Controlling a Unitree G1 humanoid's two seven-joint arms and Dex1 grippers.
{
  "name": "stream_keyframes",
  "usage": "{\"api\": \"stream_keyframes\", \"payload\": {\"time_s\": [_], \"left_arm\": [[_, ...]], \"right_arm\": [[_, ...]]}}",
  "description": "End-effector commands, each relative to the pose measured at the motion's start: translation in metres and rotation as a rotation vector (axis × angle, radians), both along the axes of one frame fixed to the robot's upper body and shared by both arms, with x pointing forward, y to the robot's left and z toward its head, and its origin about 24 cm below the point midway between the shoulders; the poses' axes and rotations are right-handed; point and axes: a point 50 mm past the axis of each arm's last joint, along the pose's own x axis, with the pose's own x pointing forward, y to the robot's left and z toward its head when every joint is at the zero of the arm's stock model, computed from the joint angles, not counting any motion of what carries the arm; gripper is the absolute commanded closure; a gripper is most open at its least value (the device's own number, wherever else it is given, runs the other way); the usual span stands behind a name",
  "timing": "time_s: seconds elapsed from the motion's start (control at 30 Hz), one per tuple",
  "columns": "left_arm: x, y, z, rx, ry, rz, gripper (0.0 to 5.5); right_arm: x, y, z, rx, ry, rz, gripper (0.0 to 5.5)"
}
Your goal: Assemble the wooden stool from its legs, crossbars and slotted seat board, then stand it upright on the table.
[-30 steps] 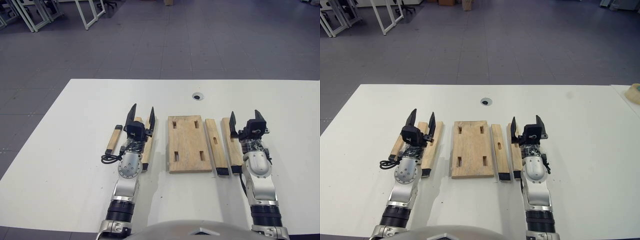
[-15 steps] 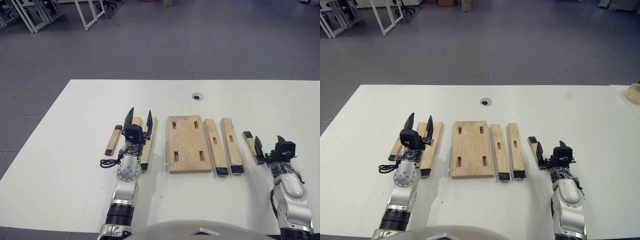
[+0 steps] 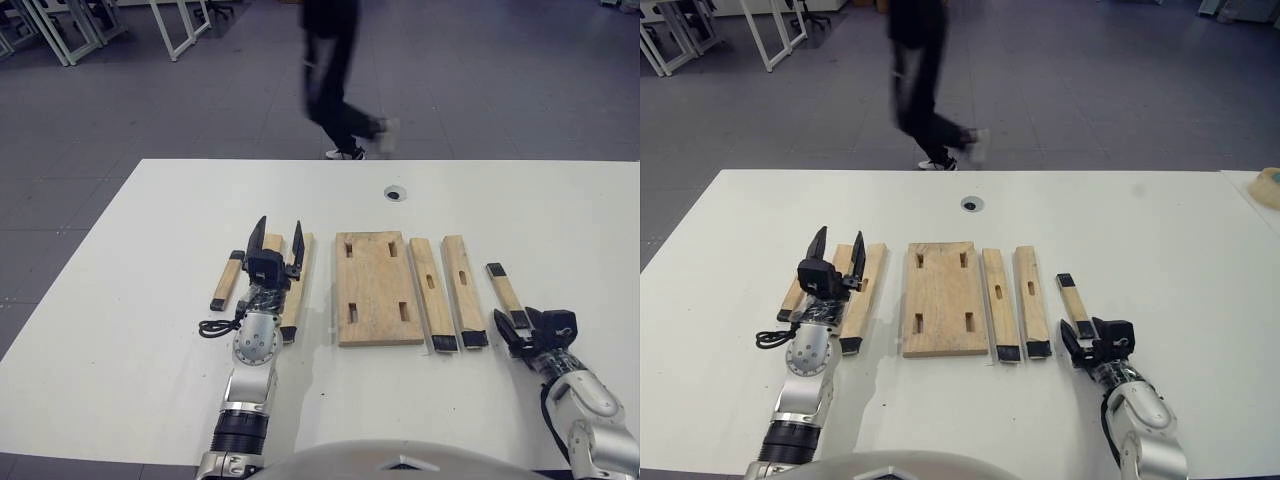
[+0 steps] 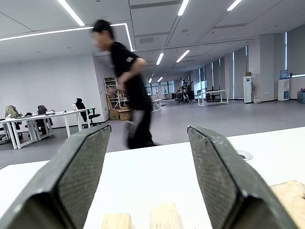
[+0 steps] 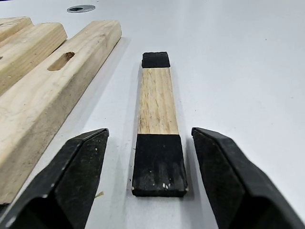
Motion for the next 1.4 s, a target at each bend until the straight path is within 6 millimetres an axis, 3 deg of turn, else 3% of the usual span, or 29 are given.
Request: {"api": "stream_keyframes", "payload": {"time_s": [0.03,0.23,0.33,0.47,0.53,0.6,0.8,0.93,1.03,1.17,1.4], "left_arm": [[-0.001,0.003,-0.001,0.006,0.015,0.010,2.49],[0.000,0.002,0.000,0.005,0.012,0.013,2.49],[0.002,0.002,0.002,0.002,0.002,0.012,2.49],[0.011,0.006,0.018,-0.032,-0.029,0.038,2.49],[0.020,0.011,0.032,-0.134,-0.006,0.068,2.49],[0.034,0.011,0.037,-0.375,0.129,0.057,2.49],[0.038,-0.025,0.054,-0.656,0.409,-0.393,2.49],[0.024,-0.048,0.060,-0.843,0.528,-0.676,2.49],[0.013,-0.060,0.067,-0.939,0.553,-0.834,2.49],[0.017,-0.059,0.074,-1.031,0.551,-0.863,2.49],[0.019,-0.056,0.070,-1.025,0.582,-0.842,2.49]], "right_arm": [[-0.013,0.004,-0.014,0.040,0.105,-0.020,3.08],[-0.013,-0.002,-0.021,-0.017,0.146,-0.081,4.23],[-0.005,0.002,-0.016,-0.004,0.103,-0.083,4.23],[0.026,0.008,0.021,0.021,-0.109,-0.085,4.23],[0.046,0.014,0.048,-0.006,-0.225,-0.051,4.23],[0.063,0.029,0.071,-0.079,-0.311,0.075,4.23],[0.083,0.067,0.106,-0.191,-0.462,0.380,4.23],[0.087,0.093,0.126,-0.155,-0.514,0.573,4.23],[0.085,0.110,0.127,-0.142,-0.508,0.707,4.23],[0.083,0.120,0.127,-0.122,-0.512,0.797,4.23],[0.075,0.127,0.132,-0.086,-0.535,0.882,4.23]]}}
